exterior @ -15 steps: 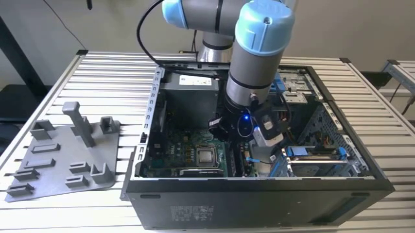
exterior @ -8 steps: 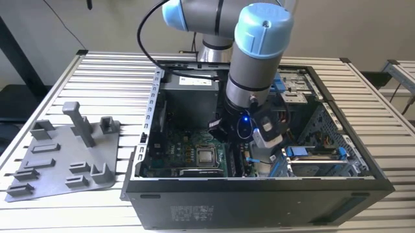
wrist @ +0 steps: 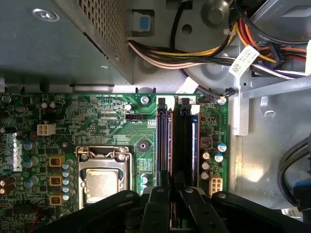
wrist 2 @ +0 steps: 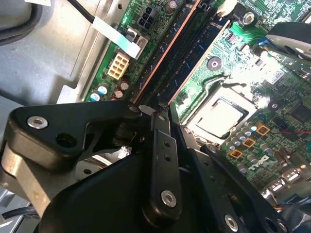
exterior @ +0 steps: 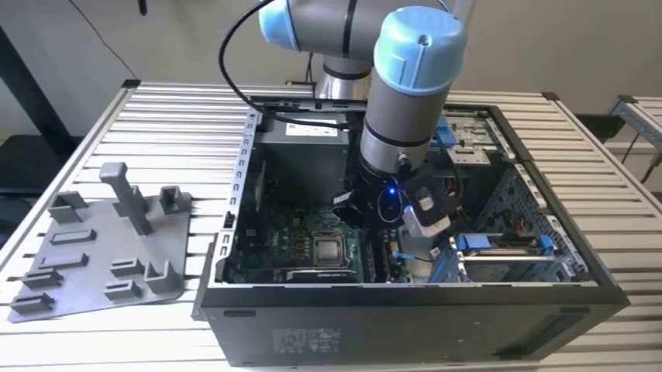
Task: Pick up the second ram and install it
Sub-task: 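Insert the second ram into the second slot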
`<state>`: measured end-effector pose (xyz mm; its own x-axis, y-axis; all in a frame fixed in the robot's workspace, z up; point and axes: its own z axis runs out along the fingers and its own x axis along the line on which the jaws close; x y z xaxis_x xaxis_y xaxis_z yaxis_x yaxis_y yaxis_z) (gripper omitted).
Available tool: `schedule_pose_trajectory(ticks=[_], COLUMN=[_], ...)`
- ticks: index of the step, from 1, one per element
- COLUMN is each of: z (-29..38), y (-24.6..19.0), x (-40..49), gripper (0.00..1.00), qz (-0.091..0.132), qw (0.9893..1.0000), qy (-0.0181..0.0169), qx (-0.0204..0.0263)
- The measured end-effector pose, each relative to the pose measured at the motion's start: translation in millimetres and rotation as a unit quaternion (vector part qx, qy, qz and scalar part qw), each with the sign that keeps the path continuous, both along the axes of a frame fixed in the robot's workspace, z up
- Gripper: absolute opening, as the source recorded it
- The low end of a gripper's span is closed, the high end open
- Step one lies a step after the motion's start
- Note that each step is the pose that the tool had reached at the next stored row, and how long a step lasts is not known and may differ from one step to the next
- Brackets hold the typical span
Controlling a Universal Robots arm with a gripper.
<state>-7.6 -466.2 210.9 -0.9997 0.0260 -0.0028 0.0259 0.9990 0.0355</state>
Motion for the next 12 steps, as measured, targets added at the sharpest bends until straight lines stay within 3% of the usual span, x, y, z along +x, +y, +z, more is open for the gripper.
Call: schedule_pose_trajectory(ticks=[7, 8, 9, 12], z=[-0.1, -0.1, -0.1, 3.9], y=[0.0, 0.0, 0.0, 0.1], x=[0.0, 0.0, 0.0, 0.0], gripper=[0.16, 0.22, 0.22, 0.22], qz=[0.0, 0.0, 0.0, 0.0], qw=[1.0, 1.0, 1.0, 1.0], qy=[0.0, 0.0, 0.0, 0.0002], qx=[0.0001, 0.0001, 0.0, -0.0036])
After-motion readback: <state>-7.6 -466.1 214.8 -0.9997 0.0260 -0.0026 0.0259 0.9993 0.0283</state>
